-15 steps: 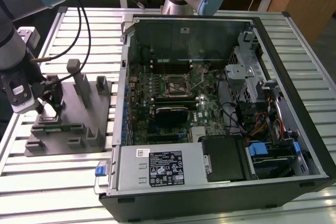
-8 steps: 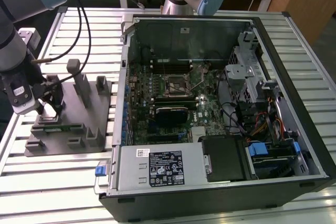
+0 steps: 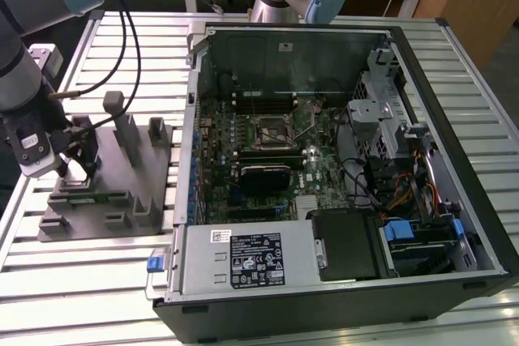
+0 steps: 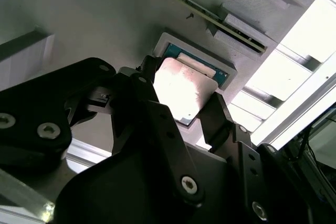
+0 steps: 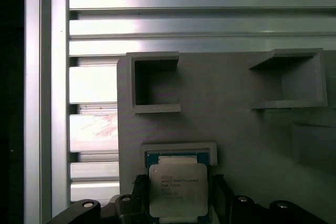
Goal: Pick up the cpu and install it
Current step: 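Pick up the cpu and move it towards the insertion slot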
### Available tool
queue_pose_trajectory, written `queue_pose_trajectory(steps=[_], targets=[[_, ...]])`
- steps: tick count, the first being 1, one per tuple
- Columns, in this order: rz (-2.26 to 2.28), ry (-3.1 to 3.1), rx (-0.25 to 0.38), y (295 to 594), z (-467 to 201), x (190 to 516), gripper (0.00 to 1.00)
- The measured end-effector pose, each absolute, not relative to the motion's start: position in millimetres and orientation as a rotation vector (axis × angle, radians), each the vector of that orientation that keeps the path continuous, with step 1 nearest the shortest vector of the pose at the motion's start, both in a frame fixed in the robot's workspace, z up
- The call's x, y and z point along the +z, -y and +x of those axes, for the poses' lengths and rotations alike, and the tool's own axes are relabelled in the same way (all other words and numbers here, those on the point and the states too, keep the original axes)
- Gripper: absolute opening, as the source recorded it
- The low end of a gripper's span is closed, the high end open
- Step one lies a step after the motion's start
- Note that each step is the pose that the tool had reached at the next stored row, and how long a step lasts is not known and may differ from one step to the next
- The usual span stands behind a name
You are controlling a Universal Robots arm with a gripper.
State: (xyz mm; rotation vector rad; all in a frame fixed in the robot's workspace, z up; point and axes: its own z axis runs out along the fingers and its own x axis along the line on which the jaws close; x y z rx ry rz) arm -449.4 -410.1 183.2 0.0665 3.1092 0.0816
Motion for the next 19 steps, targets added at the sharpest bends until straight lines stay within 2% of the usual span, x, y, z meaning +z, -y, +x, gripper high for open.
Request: queue_pose_trajectory(steps=[7,8,19], targets=[[0.066,-3.109,0.081,410.1,-449.4,183.1,0.59],[0.066,-3.109,0.081,410.1,-449.4,183.1,0.54],[0.066,-3.109,0.081,410.1,-449.4,190.2,0.54]])
